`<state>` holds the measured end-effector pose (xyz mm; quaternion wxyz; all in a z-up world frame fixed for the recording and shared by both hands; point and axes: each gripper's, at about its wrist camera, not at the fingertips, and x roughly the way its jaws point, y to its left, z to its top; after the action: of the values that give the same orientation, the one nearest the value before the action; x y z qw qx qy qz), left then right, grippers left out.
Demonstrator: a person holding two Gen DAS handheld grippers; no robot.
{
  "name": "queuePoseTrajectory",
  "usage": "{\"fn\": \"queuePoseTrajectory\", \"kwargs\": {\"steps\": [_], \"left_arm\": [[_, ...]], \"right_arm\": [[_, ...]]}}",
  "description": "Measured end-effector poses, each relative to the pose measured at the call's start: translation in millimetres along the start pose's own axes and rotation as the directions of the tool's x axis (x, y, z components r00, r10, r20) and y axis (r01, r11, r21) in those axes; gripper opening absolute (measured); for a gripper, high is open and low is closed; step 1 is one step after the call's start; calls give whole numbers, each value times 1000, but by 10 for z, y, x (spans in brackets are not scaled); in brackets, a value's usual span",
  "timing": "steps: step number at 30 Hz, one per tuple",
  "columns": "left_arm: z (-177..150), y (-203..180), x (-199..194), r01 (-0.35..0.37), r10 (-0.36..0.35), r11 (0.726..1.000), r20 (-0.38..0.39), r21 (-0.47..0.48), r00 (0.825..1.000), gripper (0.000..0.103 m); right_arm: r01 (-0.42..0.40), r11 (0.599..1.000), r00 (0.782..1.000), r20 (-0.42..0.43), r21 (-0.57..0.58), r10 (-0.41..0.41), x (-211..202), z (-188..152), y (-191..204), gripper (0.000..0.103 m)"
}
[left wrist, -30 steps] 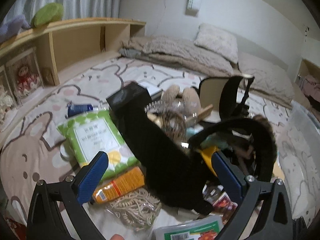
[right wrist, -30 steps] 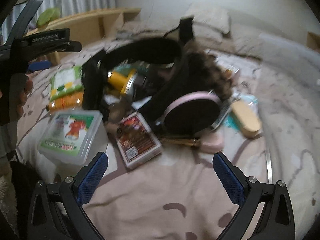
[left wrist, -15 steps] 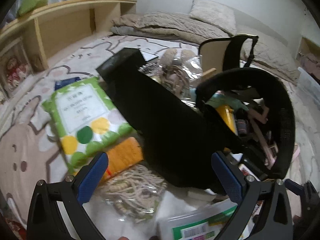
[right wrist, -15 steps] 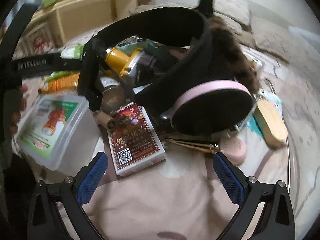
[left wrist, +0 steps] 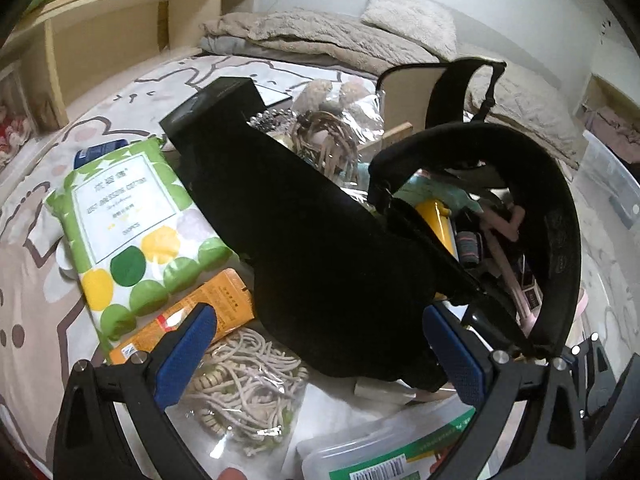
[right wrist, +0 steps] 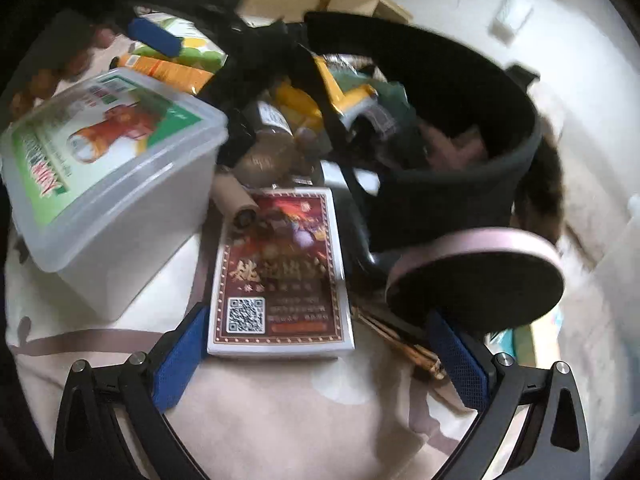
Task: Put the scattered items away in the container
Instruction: 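Lower left gripper onto black fabric piece while right gripper lowers toward red card box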
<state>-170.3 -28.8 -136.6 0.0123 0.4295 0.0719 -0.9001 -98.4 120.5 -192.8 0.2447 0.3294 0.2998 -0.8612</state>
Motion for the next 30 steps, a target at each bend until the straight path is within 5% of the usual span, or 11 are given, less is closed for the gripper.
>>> {"fn": "queuePoseTrajectory", "kwargs": {"steps": [15,23,30], "left_arm": [[31,-26,55,8,-8,999,-13,33,1000,103],[73,-53,118,14,-13,998,-21,55,1000,100],[32,-98,126,63,-61,996,-25,65,998,77]], "right_arm": [[-12,991,994,-104,132,26,-82,133,12,103],[-66,989,993,-92,131,78,-299,241,184,66],[-88,986,991,-90,145,102,-466,307,261,63]]}}
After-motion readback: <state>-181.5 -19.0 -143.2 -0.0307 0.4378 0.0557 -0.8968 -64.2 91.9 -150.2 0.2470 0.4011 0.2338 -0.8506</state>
